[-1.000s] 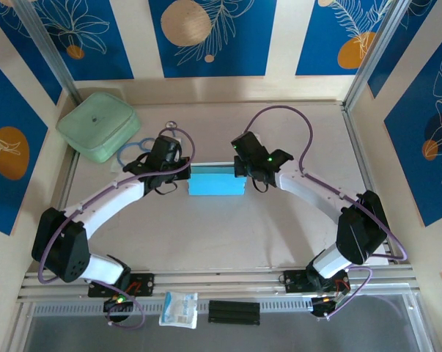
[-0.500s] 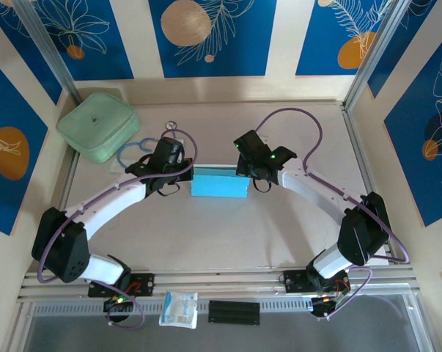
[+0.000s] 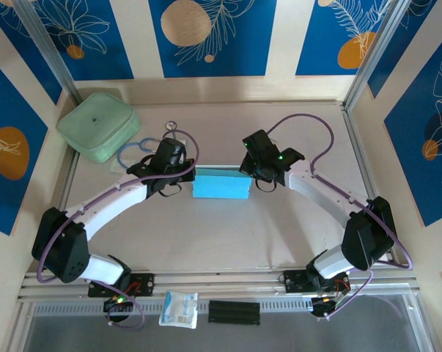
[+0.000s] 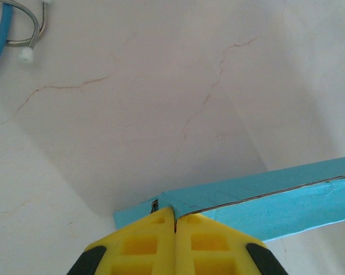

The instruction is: Fold the paper box

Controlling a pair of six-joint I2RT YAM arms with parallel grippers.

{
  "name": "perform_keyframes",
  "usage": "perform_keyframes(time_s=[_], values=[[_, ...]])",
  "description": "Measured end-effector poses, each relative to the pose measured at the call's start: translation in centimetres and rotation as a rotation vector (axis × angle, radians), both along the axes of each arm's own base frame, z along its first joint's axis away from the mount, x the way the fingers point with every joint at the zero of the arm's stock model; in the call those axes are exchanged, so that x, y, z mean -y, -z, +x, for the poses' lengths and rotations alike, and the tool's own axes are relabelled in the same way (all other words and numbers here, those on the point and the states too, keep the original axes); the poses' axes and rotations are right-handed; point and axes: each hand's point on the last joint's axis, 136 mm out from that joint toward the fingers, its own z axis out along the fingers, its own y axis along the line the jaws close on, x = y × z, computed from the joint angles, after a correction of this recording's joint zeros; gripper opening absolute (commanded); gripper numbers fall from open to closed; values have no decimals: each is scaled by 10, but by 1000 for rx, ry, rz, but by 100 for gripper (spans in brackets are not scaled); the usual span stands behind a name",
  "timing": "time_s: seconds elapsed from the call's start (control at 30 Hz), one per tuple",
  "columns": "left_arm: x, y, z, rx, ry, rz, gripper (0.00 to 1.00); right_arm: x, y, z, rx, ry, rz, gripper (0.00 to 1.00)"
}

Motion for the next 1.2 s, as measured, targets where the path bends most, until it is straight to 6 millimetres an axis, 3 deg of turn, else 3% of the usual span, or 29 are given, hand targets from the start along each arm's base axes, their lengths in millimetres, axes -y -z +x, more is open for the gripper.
perform_keyframes(time_s=[0.13,0.2,0.43,0.6,0.83,1.2], values=[[1,0,-1,0,0,0,2,2,1,-4,5,-1,-37,0],[2,0,-1,1,0,1,2,3,1,-4,18,-19,-71,7],[8,0,-6,-1,23,-1,2,13,2,-9,5,-122,-208,13],[11,1,-9,-5,34,-4,2,25,5,-11,-28,-149,-249,26],[12,1,-9,-7,39,-6,2,33,7,-9,-44,-176,-256,36],[13,1,-10,-8,43,-7,2,32,-3,-5,-18,-276,-210,36]])
